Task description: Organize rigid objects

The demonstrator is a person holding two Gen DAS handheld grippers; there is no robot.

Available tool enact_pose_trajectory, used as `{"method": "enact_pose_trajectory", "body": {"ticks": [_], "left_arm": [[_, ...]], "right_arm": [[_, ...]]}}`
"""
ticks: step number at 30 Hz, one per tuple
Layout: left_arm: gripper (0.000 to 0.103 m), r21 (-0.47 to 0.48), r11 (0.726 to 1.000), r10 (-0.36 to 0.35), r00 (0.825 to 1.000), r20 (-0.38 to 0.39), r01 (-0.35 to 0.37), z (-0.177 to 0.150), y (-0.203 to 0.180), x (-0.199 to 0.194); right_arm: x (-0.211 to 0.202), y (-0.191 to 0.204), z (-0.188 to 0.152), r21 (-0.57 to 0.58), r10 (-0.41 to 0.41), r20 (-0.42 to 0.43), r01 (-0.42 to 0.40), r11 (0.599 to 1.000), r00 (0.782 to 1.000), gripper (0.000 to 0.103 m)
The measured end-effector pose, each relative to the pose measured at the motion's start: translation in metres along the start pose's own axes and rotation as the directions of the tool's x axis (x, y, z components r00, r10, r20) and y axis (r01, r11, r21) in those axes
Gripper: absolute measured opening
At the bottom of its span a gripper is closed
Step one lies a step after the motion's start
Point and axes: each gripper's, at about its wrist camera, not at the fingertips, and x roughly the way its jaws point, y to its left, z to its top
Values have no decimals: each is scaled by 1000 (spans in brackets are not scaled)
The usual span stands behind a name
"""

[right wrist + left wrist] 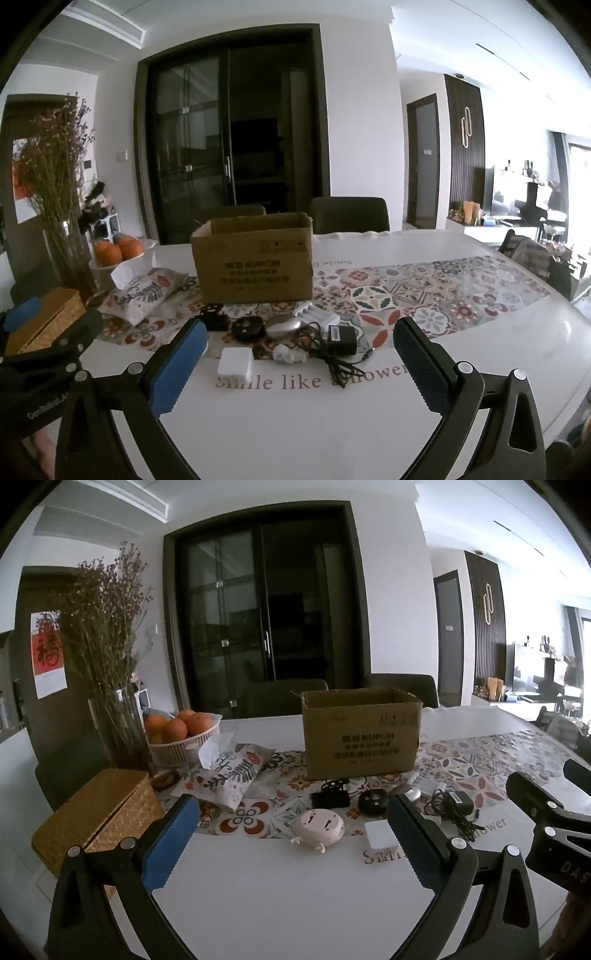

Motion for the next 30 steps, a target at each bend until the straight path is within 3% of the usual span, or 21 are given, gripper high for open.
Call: {"method": "enact_pose_trajectory", "body": {"ticks": [30], "left_arm": [[103, -1, 1000, -14, 1000, -1, 14, 0, 1, -2]], "right_arm": [[0, 0, 0, 3, 1, 1, -1, 1000, 1000, 102]]}}
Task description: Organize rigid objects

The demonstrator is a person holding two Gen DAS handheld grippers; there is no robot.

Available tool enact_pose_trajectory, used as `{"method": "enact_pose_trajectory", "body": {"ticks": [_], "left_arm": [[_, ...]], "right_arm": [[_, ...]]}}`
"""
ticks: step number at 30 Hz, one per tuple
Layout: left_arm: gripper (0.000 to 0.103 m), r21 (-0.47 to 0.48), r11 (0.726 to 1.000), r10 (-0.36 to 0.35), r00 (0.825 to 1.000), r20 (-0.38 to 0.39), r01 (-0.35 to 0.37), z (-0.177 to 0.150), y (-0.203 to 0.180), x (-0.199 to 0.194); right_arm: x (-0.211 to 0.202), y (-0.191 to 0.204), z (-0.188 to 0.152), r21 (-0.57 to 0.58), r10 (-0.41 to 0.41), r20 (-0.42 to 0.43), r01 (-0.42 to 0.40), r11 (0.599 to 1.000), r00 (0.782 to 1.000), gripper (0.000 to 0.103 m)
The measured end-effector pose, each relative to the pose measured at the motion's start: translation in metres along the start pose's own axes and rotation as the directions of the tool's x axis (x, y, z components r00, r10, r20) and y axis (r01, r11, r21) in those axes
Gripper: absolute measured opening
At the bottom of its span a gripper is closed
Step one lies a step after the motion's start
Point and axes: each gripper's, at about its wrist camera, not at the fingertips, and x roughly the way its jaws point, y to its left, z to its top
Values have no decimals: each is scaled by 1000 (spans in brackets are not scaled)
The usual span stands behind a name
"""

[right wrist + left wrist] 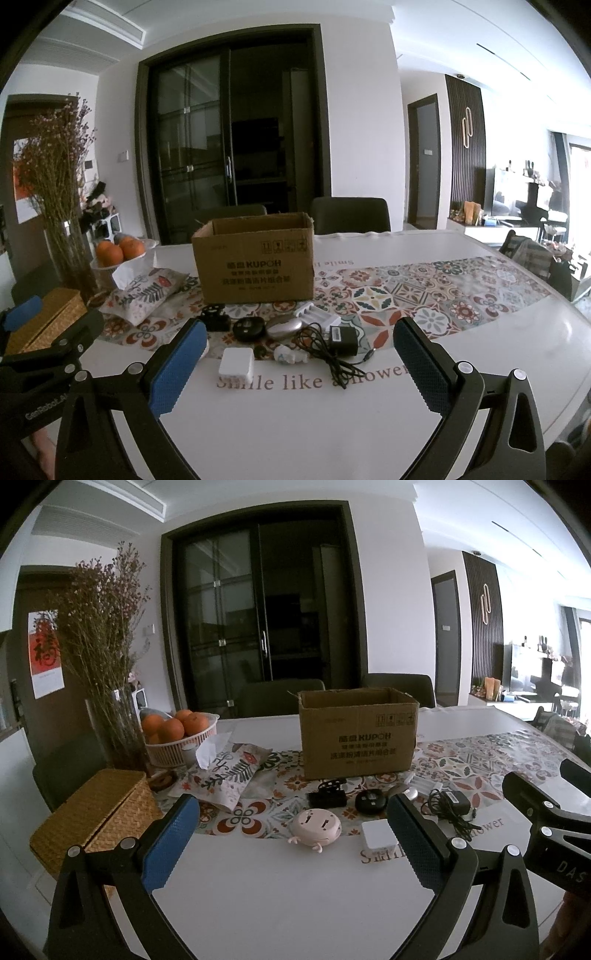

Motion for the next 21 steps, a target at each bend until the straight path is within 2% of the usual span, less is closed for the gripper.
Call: {"method": "enact_pose_trajectory", "body": {"ticks": [21], "left_arm": [[103, -1, 1000, -2, 1000, -1, 2, 0, 0, 0]], "right_arm": [[0, 0, 0, -1, 1, -3, -1, 1000, 1000, 102]]}}
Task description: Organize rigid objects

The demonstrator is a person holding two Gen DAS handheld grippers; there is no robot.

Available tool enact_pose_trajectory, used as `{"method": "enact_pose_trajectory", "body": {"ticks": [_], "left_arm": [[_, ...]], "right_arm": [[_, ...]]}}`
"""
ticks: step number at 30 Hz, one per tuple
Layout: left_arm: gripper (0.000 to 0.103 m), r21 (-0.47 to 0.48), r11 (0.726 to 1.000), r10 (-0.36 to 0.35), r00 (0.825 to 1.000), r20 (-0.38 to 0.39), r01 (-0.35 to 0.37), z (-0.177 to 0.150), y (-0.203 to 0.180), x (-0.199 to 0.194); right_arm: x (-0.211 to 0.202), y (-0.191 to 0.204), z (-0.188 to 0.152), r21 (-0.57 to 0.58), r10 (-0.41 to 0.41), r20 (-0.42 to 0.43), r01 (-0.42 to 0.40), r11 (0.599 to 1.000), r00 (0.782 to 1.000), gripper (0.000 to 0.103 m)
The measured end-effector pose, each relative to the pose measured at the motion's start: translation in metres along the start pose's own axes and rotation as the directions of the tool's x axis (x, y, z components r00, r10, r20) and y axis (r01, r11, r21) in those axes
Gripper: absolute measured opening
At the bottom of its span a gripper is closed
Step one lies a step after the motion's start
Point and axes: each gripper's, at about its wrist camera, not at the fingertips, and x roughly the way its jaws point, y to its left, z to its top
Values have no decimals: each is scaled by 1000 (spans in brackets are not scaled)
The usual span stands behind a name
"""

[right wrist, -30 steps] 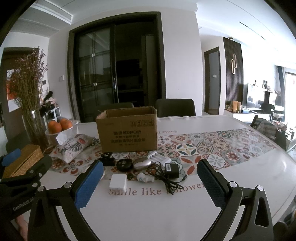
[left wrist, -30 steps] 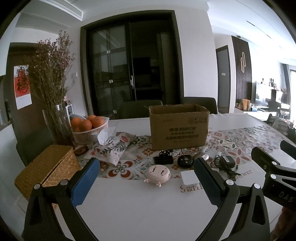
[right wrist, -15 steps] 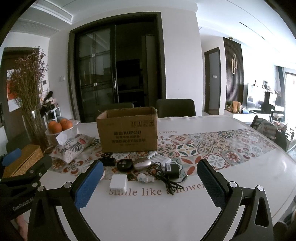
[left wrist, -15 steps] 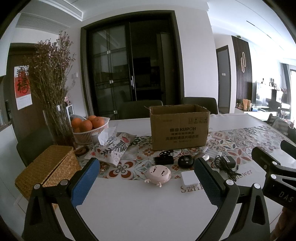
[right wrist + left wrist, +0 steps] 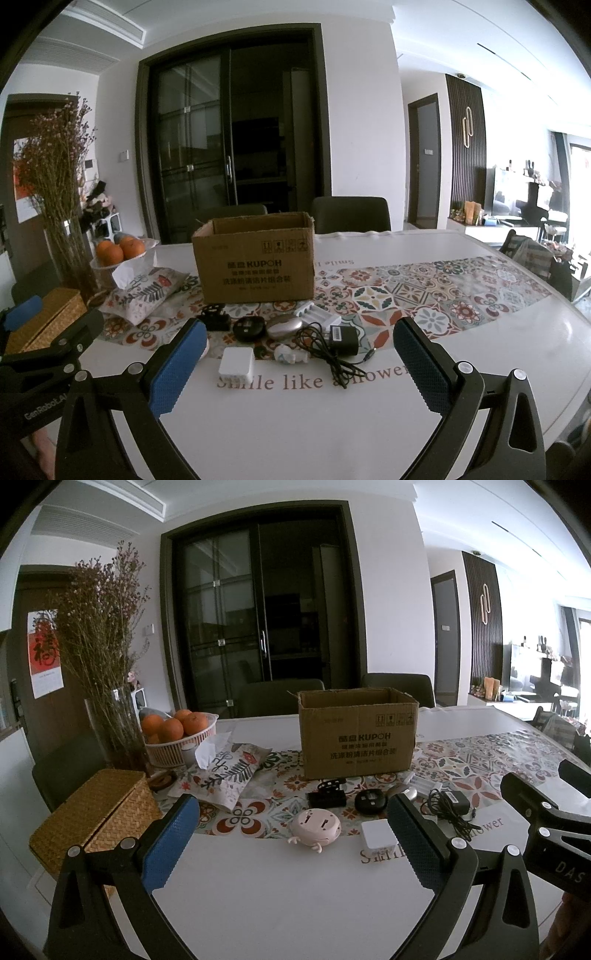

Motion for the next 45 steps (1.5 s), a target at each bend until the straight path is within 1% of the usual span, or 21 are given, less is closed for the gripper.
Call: {"method": "enact_pose_trajectory", "body": {"ticks": [12, 19, 22, 28, 35, 37, 40, 45], "left_arm": [[103, -1, 1000, -1, 1000, -5, 1, -1, -2, 3], [103, -5, 1000, -7, 1000, -16, 7, -3, 1, 6], [103, -1, 1000, 2, 1000, -26, -2, -5, 2, 10], [103, 25, 1000, 4, 998, -70, -3, -12, 8, 26], [103, 53, 999, -3, 993, -119, 9, -17, 17, 54], [103, 51, 998, -26, 986, -166, 35, -16, 21, 68], [103, 63, 996, -41, 979, -198, 54, -16, 22, 84], [103, 109, 987, -88, 962, -259, 119, -18, 22, 115]], "right_arm": [[1, 1, 0, -2, 1, -2, -1, 1000, 1000, 102], [1, 2, -1, -2, 1, -5, -1, 1000, 1000, 102], [3, 3, -3, -1, 3, -11, -3, 1000, 1000, 102], [18, 12, -11, -1, 7, -55, -7, 1000, 998, 102], [45, 25, -21, 5, 40, -137, -39, 999, 990, 102], [54, 28, -23, 11, 36, -155, -35, 999, 987, 102], [69, 34, -26, 22, 39, -182, -36, 999, 983, 102], [90, 43, -31, 32, 29, -233, -22, 999, 972, 102]]}}
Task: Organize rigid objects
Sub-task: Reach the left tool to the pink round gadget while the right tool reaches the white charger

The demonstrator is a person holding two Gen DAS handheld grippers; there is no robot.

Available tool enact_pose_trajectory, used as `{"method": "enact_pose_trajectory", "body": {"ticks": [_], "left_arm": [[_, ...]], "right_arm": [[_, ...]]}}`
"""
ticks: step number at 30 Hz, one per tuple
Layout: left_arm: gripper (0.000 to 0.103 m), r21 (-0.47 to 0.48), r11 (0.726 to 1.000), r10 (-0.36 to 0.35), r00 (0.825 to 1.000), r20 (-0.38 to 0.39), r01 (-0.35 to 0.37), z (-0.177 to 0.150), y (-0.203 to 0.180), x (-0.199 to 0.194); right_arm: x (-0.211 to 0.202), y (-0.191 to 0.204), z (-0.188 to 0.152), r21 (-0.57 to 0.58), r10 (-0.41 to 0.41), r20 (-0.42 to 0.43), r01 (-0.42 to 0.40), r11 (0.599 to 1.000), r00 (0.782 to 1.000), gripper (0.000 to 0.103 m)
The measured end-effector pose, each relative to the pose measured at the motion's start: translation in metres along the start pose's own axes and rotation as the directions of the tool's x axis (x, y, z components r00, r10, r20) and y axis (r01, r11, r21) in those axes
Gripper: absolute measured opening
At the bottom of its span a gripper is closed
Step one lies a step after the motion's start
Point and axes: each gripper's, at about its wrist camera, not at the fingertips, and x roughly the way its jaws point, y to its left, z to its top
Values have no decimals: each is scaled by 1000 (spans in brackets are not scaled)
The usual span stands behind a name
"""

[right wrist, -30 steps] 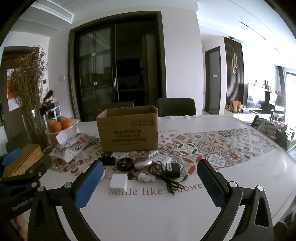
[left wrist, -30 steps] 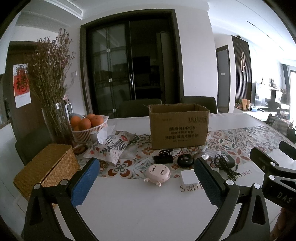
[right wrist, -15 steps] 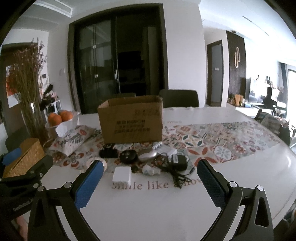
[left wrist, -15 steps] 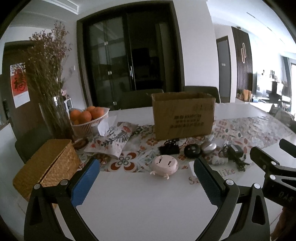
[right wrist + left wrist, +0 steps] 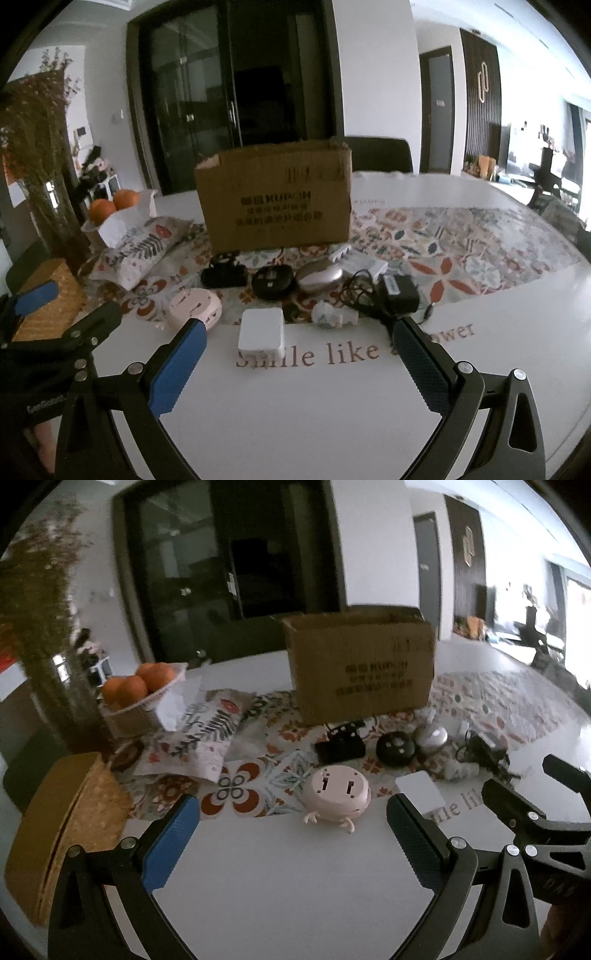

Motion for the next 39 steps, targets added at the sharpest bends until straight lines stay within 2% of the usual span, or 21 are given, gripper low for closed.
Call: {"method": "enact_pose_trajectory", "body": {"ticks": [5, 8, 10, 13, 15, 20, 30, 39], "left_arm": [[103, 99, 994, -48, 999, -23, 50, 0, -1, 26], [103, 124, 989, -76, 997, -27, 78, -2, 1, 37], [103, 143, 982, -121, 992, -36, 125, -4, 2, 45], [103, 186, 970, -151, 987, -46, 157, -8, 1, 54], [103, 175, 966, -186, 981, -45, 191, -7, 3, 59], [103, 191, 958, -207, 976, -63, 216, -6, -3, 78], [102, 236, 930, -253, 956, -145, 282, -7, -15, 111], [93, 222, 927, -267, 947, -178, 303, -4, -19, 131]], "right_arm": [[22, 5, -1, -1, -24, -58, 24, 1000, 998, 102], [30, 5, 1, 17, -28, -65, 29, 999, 997, 102], [36, 8, 2, 12, -31, -61, 32, 999, 998, 102], [46, 14, 3, -7, -3, -69, 3, 1000, 998, 101], [52, 18, 3, -24, 11, -74, -13, 1000, 997, 100], [72, 16, 0, 26, 62, -139, -58, 998, 988, 93], [103, 15, -7, 41, 91, -237, -84, 996, 967, 83], [122, 14, -4, 71, 119, -271, -104, 992, 955, 77]]}}
